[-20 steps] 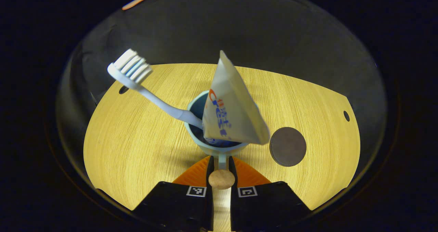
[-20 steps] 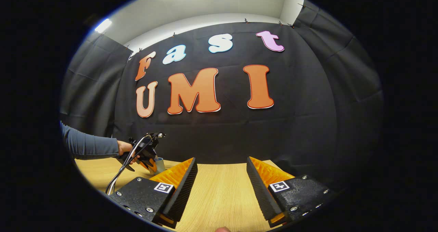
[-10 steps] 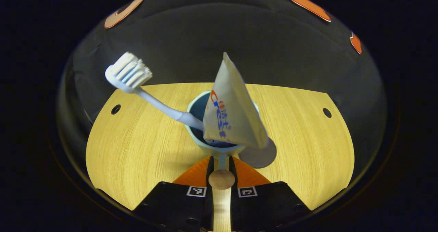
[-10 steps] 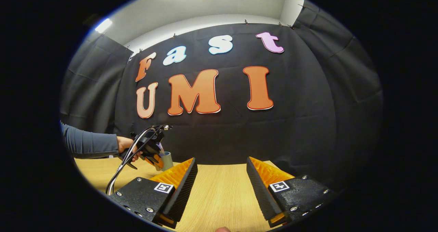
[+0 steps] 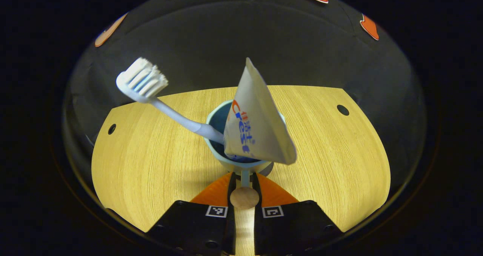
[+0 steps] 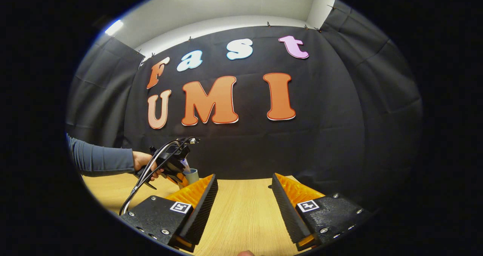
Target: Put the toothbrush and toothpaste on the desktop into the cup, then pick up the cup and place it on the coaster on the desktop.
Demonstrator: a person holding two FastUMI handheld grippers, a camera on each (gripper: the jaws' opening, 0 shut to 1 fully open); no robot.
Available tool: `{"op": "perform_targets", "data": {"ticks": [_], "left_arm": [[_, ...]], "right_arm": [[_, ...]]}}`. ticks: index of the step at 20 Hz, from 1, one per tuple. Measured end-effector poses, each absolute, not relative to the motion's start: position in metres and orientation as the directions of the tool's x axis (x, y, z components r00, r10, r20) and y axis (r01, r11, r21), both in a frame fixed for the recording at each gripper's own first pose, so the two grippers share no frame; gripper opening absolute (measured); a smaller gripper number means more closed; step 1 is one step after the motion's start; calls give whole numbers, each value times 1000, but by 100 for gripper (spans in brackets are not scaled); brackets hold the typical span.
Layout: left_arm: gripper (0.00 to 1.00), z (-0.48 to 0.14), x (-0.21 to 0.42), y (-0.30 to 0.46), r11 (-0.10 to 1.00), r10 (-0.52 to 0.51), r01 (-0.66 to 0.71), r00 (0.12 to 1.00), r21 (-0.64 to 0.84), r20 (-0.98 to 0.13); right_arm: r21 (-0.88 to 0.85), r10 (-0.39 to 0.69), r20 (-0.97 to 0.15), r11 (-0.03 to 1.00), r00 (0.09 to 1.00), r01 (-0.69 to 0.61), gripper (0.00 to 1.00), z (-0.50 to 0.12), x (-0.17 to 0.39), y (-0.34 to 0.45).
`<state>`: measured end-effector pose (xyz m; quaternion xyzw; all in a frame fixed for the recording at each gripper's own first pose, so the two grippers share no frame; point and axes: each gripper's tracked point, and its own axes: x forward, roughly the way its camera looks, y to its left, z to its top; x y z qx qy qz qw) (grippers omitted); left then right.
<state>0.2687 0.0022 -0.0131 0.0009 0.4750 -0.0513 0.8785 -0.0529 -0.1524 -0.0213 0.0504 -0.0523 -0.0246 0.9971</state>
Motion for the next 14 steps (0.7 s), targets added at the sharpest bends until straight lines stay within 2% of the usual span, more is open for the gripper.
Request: {"op": "perform_targets", "data": {"ticks": [4, 7, 11, 14], "left_arm": [[19, -13, 266, 3, 996, -69, 91, 515, -26, -854], [19, -8, 266, 1, 993, -107, 92, 519, -69, -848], [34, 22, 266, 8, 992, -109, 116, 578, -50, -808], [96, 55, 249, 16, 989, -115, 149, 650, -23, -751]], "right_arm": [[107, -70, 78, 992, 994, 62, 87, -26, -58, -158], [92, -79, 72, 993, 994, 73, 87, -29, -59, -160], [87, -73, 57, 994, 996, 67, 87, -29, -54, -151], [79, -58, 70, 995, 996, 53, 87, -19, -49, -137]]}}
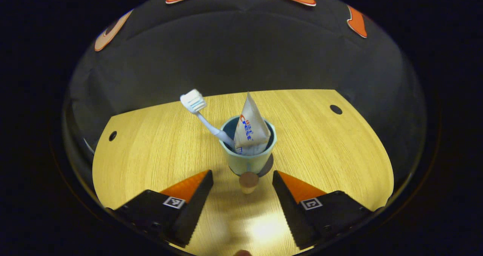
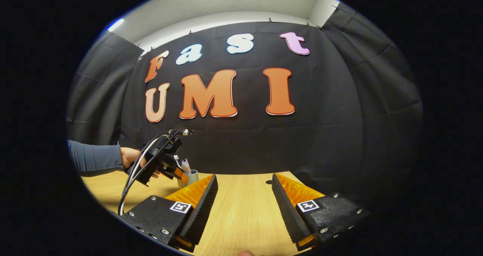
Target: Put the toothbrush and toothpaste on the desktop into the cup, then pick up the cup and place it on the coaster on the desktop.
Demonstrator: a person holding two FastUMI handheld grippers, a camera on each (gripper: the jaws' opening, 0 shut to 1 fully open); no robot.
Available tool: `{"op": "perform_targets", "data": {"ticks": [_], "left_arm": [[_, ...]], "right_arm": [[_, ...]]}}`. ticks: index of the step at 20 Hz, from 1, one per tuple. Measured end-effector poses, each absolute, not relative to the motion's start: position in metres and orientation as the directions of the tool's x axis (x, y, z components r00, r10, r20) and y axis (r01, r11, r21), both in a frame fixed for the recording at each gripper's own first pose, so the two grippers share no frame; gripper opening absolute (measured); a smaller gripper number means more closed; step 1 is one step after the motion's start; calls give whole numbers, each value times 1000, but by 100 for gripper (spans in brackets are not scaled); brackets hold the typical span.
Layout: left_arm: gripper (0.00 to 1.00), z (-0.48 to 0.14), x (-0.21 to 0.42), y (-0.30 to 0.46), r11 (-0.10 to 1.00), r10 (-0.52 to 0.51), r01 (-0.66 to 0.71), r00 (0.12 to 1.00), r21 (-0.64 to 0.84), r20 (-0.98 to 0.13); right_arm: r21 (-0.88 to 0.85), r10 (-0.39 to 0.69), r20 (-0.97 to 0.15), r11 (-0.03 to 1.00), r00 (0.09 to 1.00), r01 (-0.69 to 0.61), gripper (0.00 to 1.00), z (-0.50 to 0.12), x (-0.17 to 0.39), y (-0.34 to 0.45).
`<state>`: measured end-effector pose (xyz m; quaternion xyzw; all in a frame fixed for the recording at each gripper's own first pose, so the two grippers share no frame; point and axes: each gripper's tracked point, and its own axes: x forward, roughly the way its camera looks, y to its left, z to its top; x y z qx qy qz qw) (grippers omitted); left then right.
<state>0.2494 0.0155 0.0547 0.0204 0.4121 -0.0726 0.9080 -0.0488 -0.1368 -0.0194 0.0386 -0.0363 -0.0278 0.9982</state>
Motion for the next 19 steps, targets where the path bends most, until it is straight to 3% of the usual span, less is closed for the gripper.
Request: {"op": "perform_targets", "data": {"ticks": [7, 12, 19], "left_arm": [[100, 152, 181, 46, 989, -115, 145, 844, 16, -523], [99, 187, 128, 76, 997, -56, 72, 943, 38, -327], [99, 247, 64, 102, 997, 32, -34, 999, 72, 29]], "right_arm": [[2, -5, 103, 1000, 995, 5, 87, 2, -41, -89], [-39, 28, 104, 999, 994, -24, 87, 1, -42, -59], [-61, 64, 158, 997, 985, -55, 87, 10, -41, -28]]}}
